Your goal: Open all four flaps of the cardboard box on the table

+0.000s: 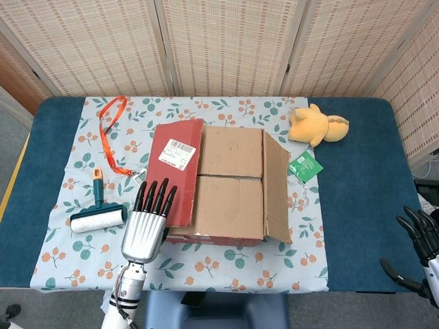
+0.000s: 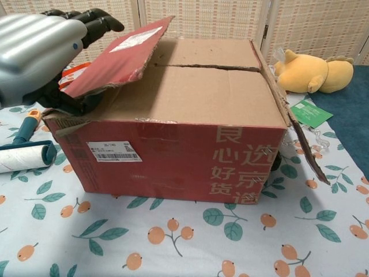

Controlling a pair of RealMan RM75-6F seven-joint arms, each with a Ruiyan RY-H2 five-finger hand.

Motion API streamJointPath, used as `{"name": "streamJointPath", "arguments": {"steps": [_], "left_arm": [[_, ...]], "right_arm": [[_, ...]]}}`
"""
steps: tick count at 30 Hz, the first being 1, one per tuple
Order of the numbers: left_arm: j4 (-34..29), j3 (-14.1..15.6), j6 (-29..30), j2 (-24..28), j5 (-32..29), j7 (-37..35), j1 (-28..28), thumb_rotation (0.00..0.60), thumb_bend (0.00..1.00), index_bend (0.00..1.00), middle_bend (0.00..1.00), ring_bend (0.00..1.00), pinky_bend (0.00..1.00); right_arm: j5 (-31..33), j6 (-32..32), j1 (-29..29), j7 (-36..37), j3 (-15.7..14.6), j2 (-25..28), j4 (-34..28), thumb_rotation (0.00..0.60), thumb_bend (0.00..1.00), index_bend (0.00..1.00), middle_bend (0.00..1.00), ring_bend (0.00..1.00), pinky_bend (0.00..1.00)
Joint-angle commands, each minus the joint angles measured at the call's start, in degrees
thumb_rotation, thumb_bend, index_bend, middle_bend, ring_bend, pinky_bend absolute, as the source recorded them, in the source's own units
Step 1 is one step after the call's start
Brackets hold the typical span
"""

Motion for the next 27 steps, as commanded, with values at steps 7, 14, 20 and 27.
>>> {"name": "streamJointPath", "arguments": {"steps": [7,14,20,27], "left_arm": [[5.70,-0.25,3.15,-1.63,11.15,3.99,0.46,0.600,0.47,0.00,0.00,0.00,0.00],[5.51,-0.62,3.62,-1.13,17.72,9.22,1.50,0.600,0.47,0.00,0.00,0.00,0.00],[2.62,-1.36,4.36,-0.29,17.60,11.52,4.21,0.600,0.47,0.00,0.00,0.00,0.00],[-0.76,-4.36,7.97,4.32,12.24,11.62,9.59,0.600,0.47,0.00,0.00,0.00,0.00]], "right_arm": [[0.42,-0.82,-0.27,-1.49,-0.01,0.09,-0.61,0.600,0.37,0.00,0.00,0.00,0.00],[0.35,-1.83,-0.34,-2.49,-0.31,0.49,-1.53,0.600,0.37,0.00,0.00,0.00,0.00],[0.24,-2.14,-0.43,-3.17,-0.33,0.46,-1.75,0.600,0.37,0.00,0.00,0.00,0.00],[0.39,-0.74,-0.96,-3.10,0.23,0.57,-1.90,0.600,0.37,0.00,0.00,0.00,0.00]]}}
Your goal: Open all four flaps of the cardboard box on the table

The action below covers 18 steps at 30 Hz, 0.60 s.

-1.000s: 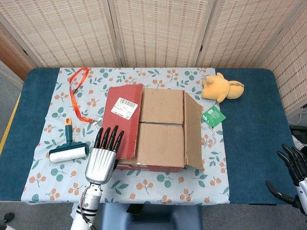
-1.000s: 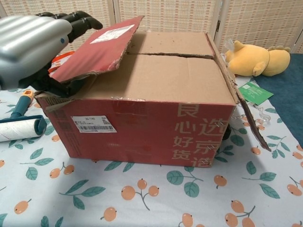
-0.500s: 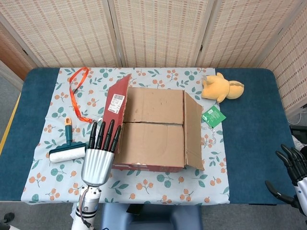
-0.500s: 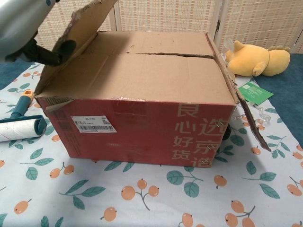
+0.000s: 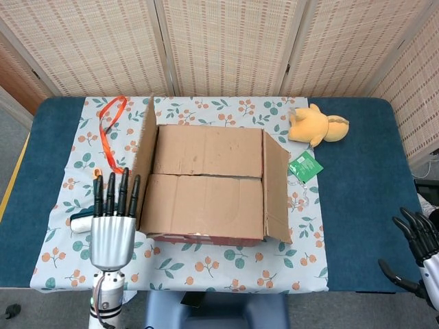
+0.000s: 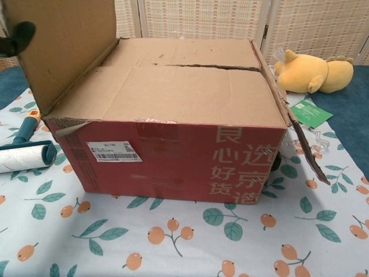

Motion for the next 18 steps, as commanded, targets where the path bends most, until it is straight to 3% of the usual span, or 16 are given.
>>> {"name": "streamJointPath", "arguments": {"steps": [1,5,10,15,18], "left_arm": [[-2.77,-3.28,1.14,4.01,-6.99,-2.23,2.74,0.600,0.47,0.00,0.00,0.00,0.00],[-3.18,-4.47,0.66,9.09,-11.15,-8.28,4.86,0.600,0.47,0.00,0.00,0.00,0.00],[-4.25,-3.84,0.33,15.36,-11.34,-16.03,7.24,0.600,0.47,0.00,0.00,0.00,0.00],[-7.27,2.36,-2.09,22.97,-7.98,-29.95,10.80,0.600,0.47,0.00,0.00,0.00,0.00],[-7.95,7.73,-5.81,27.78,-6.24,-42.17,12.47,0.600,0.47,0.00,0.00,0.00,0.00]], "right_arm": [[0.27,1.23,-0.42,0.44,0.54,-0.12,0.25,0.600,0.37,0.00,0.00,0.00,0.00],[-0.57,1.40,-0.27,-0.24,0.61,-0.53,0.56,0.600,0.37,0.00,0.00,0.00,0.00],[-1.78,-2.10,1.45,-3.13,0.25,0.27,-1.94,0.600,0.37,0.00,0.00,0.00,0.00],[-3.65,-8.23,5.65,-9.97,1.44,4.27,-10.15,0.600,0.37,0.00,0.00,0.00,0.00],[-2.65,-18.22,10.70,-15.10,2.33,9.24,-17.26,0.600,0.37,0.00,0.00,0.00,0.00]]}}
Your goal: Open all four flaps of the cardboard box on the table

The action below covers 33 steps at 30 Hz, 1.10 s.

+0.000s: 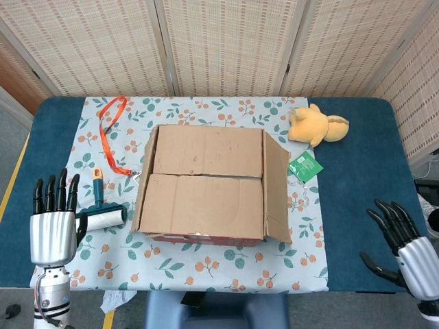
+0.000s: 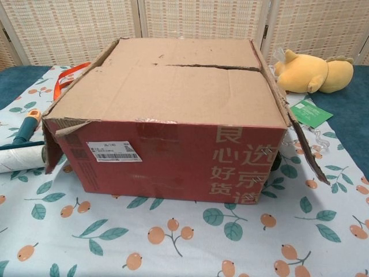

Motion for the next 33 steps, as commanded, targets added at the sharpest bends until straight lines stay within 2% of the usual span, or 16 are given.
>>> {"name": "streamJointPath", "arguments": {"steps": [1,6,10,12,15,19,22,28,33], "left_arm": [[-1.82,8.27,-5.43,8.57,3.32,-17.74,3.55,0.600,0.47,0.00,0.00,0.00,0.00],[2.56,10.51,-6.78,12.59,5.35,-27.34,4.65,0.600,0.47,0.00,0.00,0.00,0.00],[8.80,12.71,-6.03,14.95,10.01,-40.44,5.81,0.600,0.47,0.00,0.00,0.00,0.00],[11.99,13.01,-4.14,15.38,11.39,-44.04,6.93,0.600,0.47,0.00,0.00,0.00,0.00],[15.44,12.96,-1.77,14.85,12.43,-45.25,8.47,0.600,0.47,0.00,0.00,0.00,0.00],[20.28,12.50,2.98,12.19,14.32,-47.46,11.13,0.600,0.38,0.00,0.00,0.00,0.00],[23.42,12.59,4.43,10.71,14.48,-48.95,12.58,0.600,0.36,0.00,0.00,0.00,0.00],[26.94,11.24,4.92,9.43,13.06,-51.20,13.49,0.600,0.35,0.00,0.00,0.00,0.00],[28.84,9.90,5.15,8.99,12.00,-52.82,13.76,0.600,0.35,0.00,0.00,0.00,0.00]], "right_arm": [[1.09,-13.39,7.36,-7.14,1.65,6.96,-10.22,0.600,0.37,0.00,0.00,0.00,0.00],[6.35,-24.47,14.31,-14.29,5.56,9.57,-18.24,0.600,0.37,0.00,0.00,0.00,0.00],[10.95,-31.47,18.90,-19.30,7.89,7.46,-21.44,0.600,0.37,0.00,0.00,0.00,0.00],[12.88,-33.80,20.98,-20.52,9.03,5.62,-21.62,0.600,0.37,0.00,0.00,0.00,0.00],[16.23,-36.75,23.77,-22.98,10.81,3.22,-21.30,0.600,0.37,0.00,0.00,0.00,0.00],[24.36,-42.81,28.45,-25.71,13.43,1.05,-22.04,0.600,0.37,0.00,0.00,0.00,0.00],[29.40,-45.45,31.11,-27.53,14.78,-0.05,-21.96,0.600,0.37,0.00,0.00,0.00,0.00],[36.33,-47.08,35.27,-32.17,16.05,-3.91,-20.52,0.600,0.37,0.00,0.00,0.00,0.00],[39.48,-45.30,38.65,-37.72,17.17,-8.68,-17.26,0.600,0.37,0.00,0.00,0.00,0.00]]}}
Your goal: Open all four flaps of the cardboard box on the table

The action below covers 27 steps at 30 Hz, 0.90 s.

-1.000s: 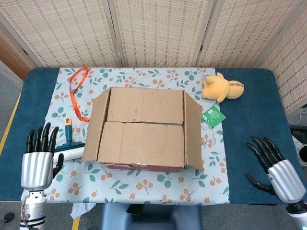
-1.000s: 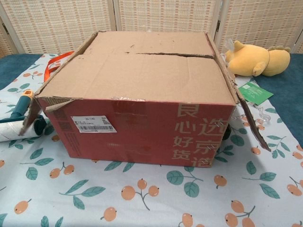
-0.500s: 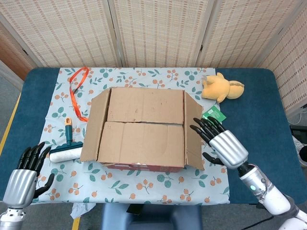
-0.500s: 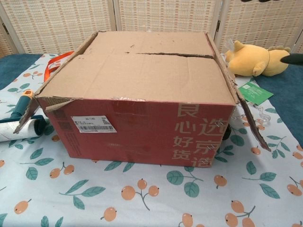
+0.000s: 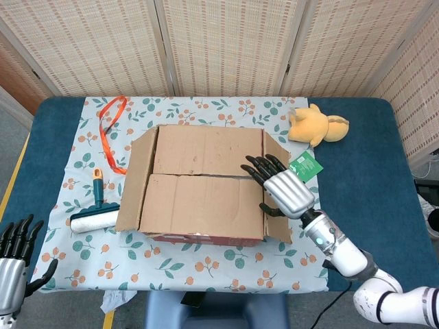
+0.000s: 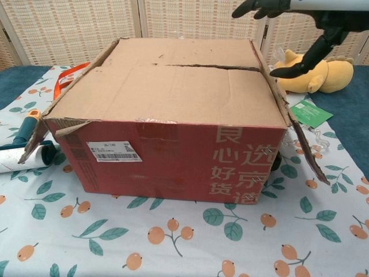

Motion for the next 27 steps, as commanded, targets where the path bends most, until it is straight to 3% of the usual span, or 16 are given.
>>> {"name": "streamJointPath", "arguments": {"steps": [1,18,27], "left_arm": [[0.67,-0.82,0.14,0.01,-0.32,-0.73,0.20,0.600,0.35,0.00,0.00,0.00,0.00],[1.94,-3.06,-2.81,2.51,-1.46,-5.84,-1.19,0.600,0.33,0.00,0.00,0.00,0.00],[2.24,-3.34,-4.37,3.14,-2.29,-7.47,-1.52,0.600,0.33,0.00,0.00,0.00,0.00]], "right_arm": [[3.40,0.96,3.04,-3.74,1.33,-3.73,2.45,0.600,0.37,0.00,0.00,0.00,0.00],[24.02,3.76,14.39,-18.75,2.42,-12.38,9.20,0.600,0.37,0.00,0.00,0.00,0.00],[27.15,3.24,16.82,-18.86,1.06,-15.15,14.10,0.600,0.37,0.00,0.00,0.00,0.00]]}}
